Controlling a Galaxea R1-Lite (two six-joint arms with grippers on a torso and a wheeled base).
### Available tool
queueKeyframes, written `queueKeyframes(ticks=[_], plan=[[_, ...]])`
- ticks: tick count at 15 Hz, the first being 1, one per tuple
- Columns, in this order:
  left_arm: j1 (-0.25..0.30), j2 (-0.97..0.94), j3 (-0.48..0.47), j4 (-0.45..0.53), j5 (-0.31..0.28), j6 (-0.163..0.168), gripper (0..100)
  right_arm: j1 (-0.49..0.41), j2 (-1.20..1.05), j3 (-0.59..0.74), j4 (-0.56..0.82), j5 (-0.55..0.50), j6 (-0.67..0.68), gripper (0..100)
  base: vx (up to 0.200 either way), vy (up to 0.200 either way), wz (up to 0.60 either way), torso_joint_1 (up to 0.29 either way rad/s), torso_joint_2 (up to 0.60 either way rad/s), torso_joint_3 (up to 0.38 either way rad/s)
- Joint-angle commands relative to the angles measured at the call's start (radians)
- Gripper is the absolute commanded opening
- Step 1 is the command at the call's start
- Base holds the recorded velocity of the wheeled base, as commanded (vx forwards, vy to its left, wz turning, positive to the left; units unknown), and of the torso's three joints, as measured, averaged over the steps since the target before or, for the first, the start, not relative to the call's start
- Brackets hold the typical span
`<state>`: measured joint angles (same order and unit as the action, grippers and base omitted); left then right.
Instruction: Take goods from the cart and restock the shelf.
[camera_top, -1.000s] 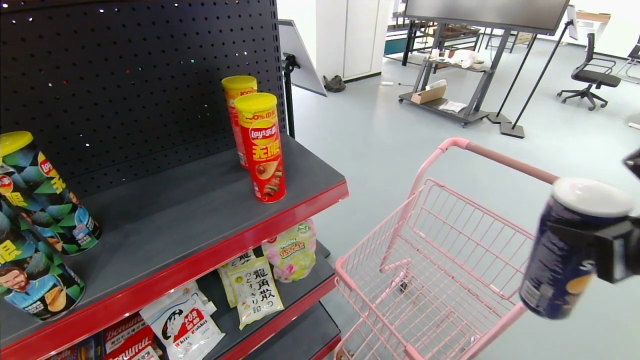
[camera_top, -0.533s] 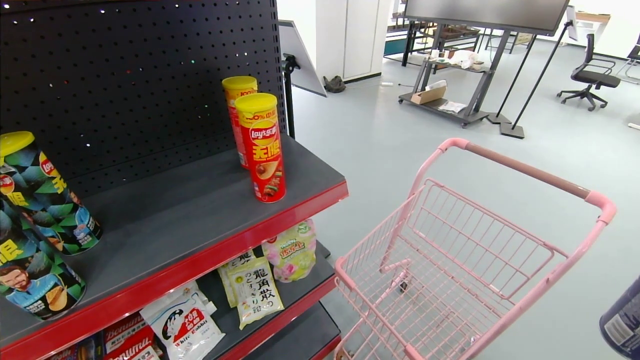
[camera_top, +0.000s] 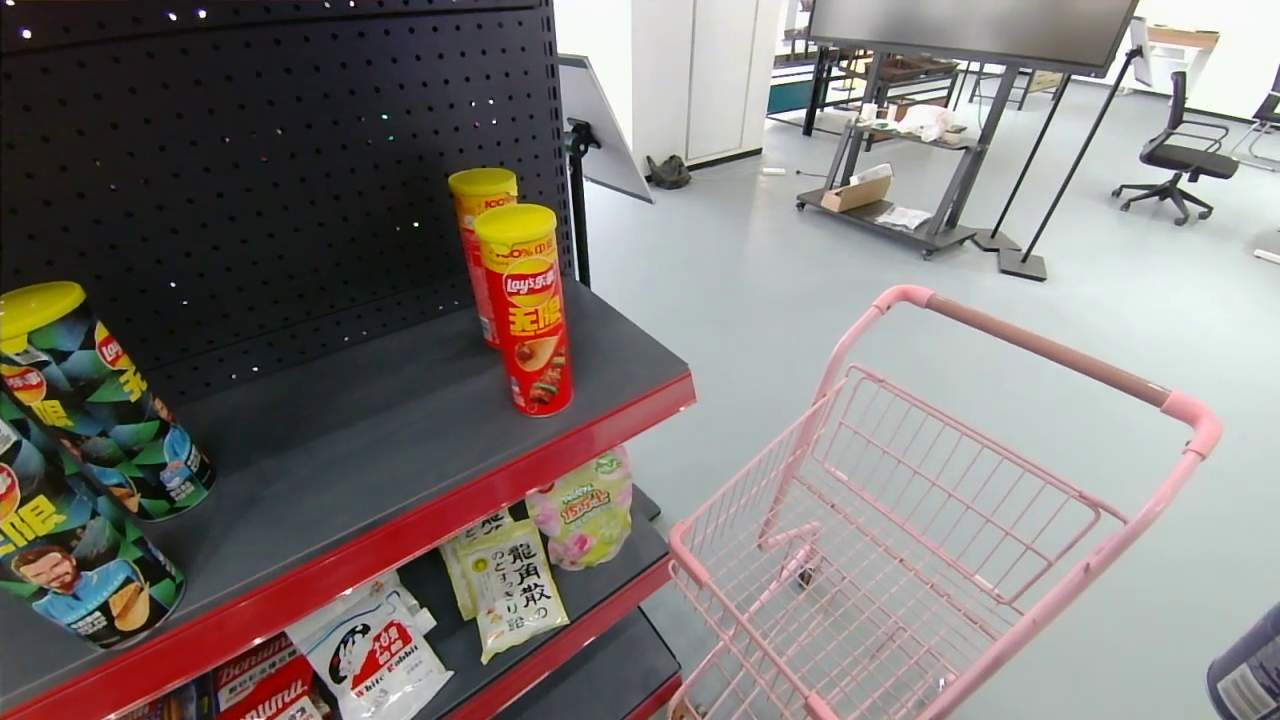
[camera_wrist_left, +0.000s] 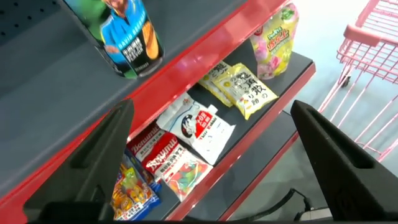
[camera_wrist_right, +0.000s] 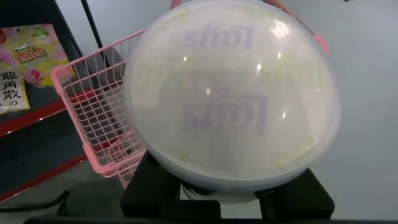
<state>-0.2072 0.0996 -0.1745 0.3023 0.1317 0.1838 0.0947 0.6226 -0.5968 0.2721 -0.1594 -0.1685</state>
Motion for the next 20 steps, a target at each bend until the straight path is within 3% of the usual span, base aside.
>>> queueKeyframes(ticks=[1,12,20], plan=[[0.0,0.002,0.001,0.001,0.0,0.0,100,0.0,-0.004,0.009,-0.001,0.0,0.0,0,0.0,0.0,0.0,0.154,-0.38,-0.212],[0.0,0.002,0.001,0.001,0.0,0.0,100,0.0,0.011,0.038,-0.01,0.003,-0.014,0,0.0,0.0,0.0,0.139,-0.31,-0.176],[0.0,0.002,0.001,0.001,-0.001,-0.003,100,0.0,0.003,0.057,-0.011,0.001,-0.016,0,0.0,0.0,0.6,0.011,0.0,-0.003]])
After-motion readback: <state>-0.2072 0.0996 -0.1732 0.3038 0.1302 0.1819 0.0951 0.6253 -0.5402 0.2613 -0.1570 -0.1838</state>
